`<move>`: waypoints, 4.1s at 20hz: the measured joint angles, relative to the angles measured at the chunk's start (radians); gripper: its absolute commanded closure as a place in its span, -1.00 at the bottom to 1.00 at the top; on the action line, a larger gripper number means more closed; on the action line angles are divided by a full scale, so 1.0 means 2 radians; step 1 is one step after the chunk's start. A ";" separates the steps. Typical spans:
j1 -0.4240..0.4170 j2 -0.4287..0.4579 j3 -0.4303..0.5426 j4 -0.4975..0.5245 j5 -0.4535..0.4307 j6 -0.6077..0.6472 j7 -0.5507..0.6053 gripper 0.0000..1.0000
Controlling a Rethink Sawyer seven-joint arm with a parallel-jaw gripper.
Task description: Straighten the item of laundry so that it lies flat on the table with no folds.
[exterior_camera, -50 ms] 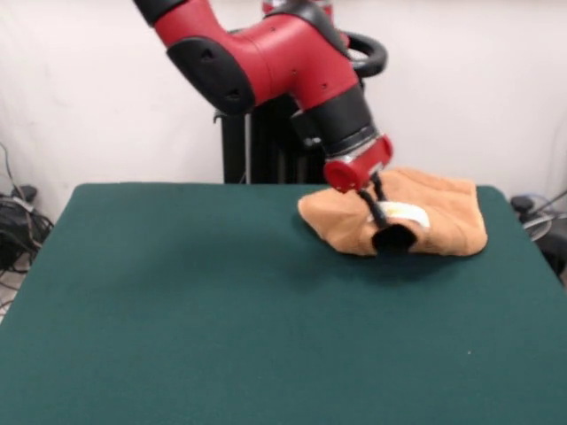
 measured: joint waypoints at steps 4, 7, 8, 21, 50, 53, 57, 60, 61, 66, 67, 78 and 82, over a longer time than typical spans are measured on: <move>0.027 -0.007 -0.019 -0.001 0.000 -0.068 0.000 1.00; 0.047 -0.010 -0.037 -0.003 0.000 -0.112 0.000 1.00; 0.052 -0.011 -0.043 -0.004 0.000 -0.120 0.000 1.00; 0.109 -0.015 -0.124 -0.035 0.001 -0.139 0.000 1.00; 0.158 -0.002 -0.172 -0.093 0.046 0.216 0.000 1.00; 0.151 -0.002 -0.168 -0.093 0.049 0.216 0.000 1.00; 0.126 0.001 -0.155 -0.088 0.055 0.207 0.000 1.00; 0.102 0.009 -0.143 -0.085 0.059 0.199 0.000 1.00; 0.096 0.011 -0.139 -0.084 0.060 0.197 0.000 1.00; 0.065 0.020 -0.117 -0.079 0.061 0.196 0.000 1.00; 0.063 0.020 -0.115 -0.079 0.061 0.196 0.000 1.00; 0.044 0.026 -0.088 -0.077 0.061 0.196 0.000 1.00; 0.041 0.031 -0.086 -0.077 0.061 0.192 0.000 1.00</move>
